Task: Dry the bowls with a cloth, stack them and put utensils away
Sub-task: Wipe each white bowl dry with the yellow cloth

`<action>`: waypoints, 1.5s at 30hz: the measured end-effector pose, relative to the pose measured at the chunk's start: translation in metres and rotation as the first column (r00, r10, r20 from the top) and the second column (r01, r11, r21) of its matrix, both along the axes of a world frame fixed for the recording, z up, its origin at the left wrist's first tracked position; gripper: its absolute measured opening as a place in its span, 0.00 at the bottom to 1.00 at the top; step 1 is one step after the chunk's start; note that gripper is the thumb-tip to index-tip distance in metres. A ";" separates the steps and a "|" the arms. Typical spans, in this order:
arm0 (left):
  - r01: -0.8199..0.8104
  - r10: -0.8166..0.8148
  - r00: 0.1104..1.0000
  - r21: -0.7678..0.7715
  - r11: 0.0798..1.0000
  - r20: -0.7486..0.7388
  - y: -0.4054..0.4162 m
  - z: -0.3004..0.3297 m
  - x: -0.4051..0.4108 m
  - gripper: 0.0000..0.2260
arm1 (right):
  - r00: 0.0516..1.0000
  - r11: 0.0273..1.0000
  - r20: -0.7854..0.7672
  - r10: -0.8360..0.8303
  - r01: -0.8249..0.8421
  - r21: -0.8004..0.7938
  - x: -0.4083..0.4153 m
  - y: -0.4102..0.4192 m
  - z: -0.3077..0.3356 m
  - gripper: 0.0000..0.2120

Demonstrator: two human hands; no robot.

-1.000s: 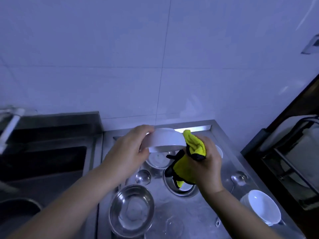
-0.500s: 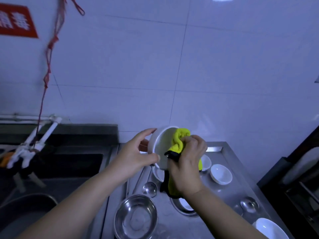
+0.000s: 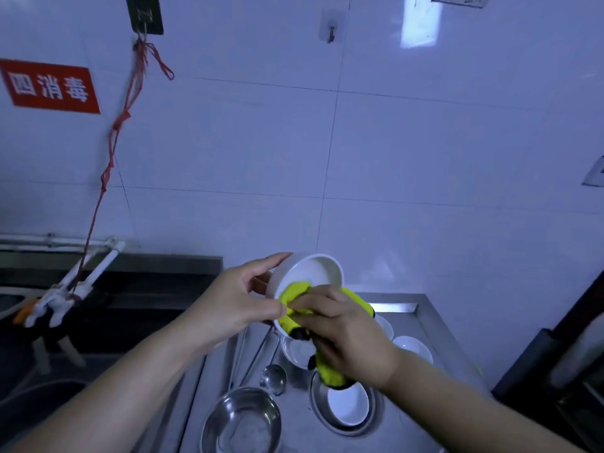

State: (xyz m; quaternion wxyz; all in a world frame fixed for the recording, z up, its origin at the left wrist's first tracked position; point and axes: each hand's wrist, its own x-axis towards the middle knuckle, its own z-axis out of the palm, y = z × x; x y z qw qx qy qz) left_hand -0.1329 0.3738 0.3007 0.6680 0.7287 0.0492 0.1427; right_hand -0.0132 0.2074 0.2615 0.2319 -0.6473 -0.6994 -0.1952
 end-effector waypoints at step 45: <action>-0.088 0.087 0.994 0.010 0.996 0.067 -0.054 0.033 0.035 0.28 | 0.966 0.863 -0.132 -0.223 0.259 0.434 0.002 -0.009 -0.011 0.21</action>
